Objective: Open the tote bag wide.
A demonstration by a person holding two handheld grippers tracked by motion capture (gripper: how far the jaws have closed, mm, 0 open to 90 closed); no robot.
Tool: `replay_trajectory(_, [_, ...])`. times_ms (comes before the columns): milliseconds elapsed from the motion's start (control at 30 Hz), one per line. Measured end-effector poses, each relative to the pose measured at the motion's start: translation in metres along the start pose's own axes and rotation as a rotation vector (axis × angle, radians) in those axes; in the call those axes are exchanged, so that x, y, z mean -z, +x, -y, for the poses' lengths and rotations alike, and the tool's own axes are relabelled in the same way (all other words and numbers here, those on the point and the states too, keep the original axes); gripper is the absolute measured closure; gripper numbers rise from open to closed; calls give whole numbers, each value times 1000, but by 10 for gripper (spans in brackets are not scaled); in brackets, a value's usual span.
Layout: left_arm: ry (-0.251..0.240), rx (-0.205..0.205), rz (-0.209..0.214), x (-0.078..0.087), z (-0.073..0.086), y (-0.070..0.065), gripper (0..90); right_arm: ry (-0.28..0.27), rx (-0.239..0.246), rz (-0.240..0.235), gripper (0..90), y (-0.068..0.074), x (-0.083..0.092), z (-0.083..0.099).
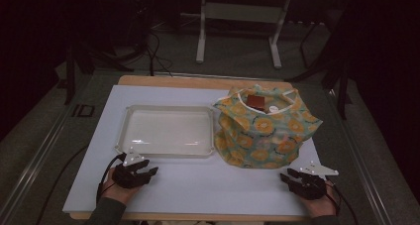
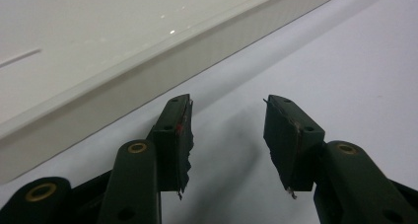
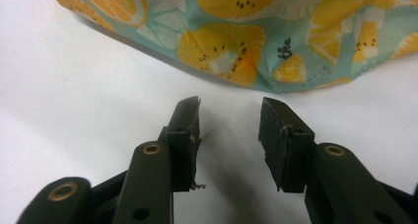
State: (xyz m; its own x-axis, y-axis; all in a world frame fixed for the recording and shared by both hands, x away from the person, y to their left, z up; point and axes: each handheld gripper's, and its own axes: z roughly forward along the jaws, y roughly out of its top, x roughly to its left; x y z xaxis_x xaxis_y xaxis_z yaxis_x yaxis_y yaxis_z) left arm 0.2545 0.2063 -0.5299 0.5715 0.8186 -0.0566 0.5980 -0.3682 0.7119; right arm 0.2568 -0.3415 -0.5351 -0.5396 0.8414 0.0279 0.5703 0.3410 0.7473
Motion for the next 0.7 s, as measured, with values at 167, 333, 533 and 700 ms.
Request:
replay_trajectory(167, [-3,-10,17,0,-1,-3,521,1,3,-3,605,2,3,0])
replay_trajectory(333, [-3,-21,35,-1,-4,-6,521,5,6,-1,625,3,6,-1])
replay_trajectory(533, [-4,-44,43,1,-9,-11,526,-2,6,-4,630,4,10,-5])
replay_trajectory(700, [-20,-83,66,7,-17,-19,530,-23,7,-16,629,3,19,-6])
